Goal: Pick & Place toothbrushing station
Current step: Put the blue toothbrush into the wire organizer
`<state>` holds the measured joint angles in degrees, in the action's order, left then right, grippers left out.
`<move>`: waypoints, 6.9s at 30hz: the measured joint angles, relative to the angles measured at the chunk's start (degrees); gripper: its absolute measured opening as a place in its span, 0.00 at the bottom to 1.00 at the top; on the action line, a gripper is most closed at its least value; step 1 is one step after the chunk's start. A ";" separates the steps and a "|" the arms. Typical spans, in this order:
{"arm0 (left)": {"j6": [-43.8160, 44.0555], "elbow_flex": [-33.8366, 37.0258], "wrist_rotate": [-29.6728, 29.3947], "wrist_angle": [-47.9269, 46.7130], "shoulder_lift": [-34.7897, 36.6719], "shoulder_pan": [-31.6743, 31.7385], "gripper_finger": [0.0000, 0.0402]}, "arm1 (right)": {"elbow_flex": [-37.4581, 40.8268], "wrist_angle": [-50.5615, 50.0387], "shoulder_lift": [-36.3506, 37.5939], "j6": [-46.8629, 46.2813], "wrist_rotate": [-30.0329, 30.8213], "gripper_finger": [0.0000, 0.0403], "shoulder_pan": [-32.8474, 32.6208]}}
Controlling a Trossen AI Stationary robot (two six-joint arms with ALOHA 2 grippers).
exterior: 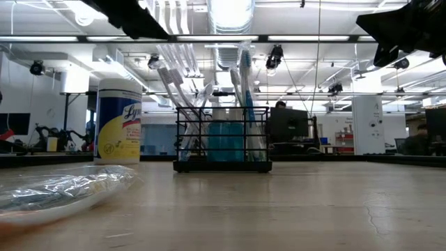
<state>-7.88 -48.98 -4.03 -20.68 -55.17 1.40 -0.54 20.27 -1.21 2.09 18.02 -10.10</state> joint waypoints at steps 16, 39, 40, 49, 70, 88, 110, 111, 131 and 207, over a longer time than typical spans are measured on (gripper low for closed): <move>1.05 15.73 0.54 1.55 35.75 -0.67 0.02 | 0.00 -0.35 0.00 -0.44 0.00 0.02 0.01; 0.83 44.65 -1.10 19.15 53.99 -0.72 0.00 | 0.00 -3.85 -0.13 -1.73 0.00 0.02 0.01; 0.81 44.77 -1.11 19.12 54.15 -0.72 0.00 | 0.00 -3.84 -0.13 -1.73 0.00 0.02 0.01; 0.61 46.79 -1.14 18.35 55.18 -0.67 0.00 | 0.00 -5.41 -0.13 -2.11 0.00 0.02 0.01; 9.96 35.73 2.08 19.66 40.70 -5.34 0.01 | 0.00 -6.01 -0.02 -1.90 -0.02 0.02 -0.01; 36.99 2.82 -15.08 2.12 -4.86 -29.46 0.01 | 0.00 -6.84 -0.02 -1.49 -3.07 0.02 0.01; 75.28 -18.67 -9.55 -16.17 -38.47 -36.76 0.33 | 0.00 -9.00 -0.05 -1.87 -9.60 0.02 -0.01; 75.86 -20.78 -9.47 -18.90 -39.45 -36.76 0.34 | 0.00 -9.45 -0.02 -1.64 -9.62 0.02 -0.01; 83.00 -31.11 -2.85 -29.22 -54.62 -32.71 0.41 | 0.00 -10.95 -0.02 0.90 -12.68 0.02 0.01; -23.74 43.58 -42.00 81.07 23.75 -38.78 0.00 | -0.02 -7.15 0.00 -4.52 -12.55 0.02 -0.01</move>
<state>-31.62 -5.40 -46.02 60.38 -31.42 -37.38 -0.56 13.13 -1.21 -2.44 5.48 -10.11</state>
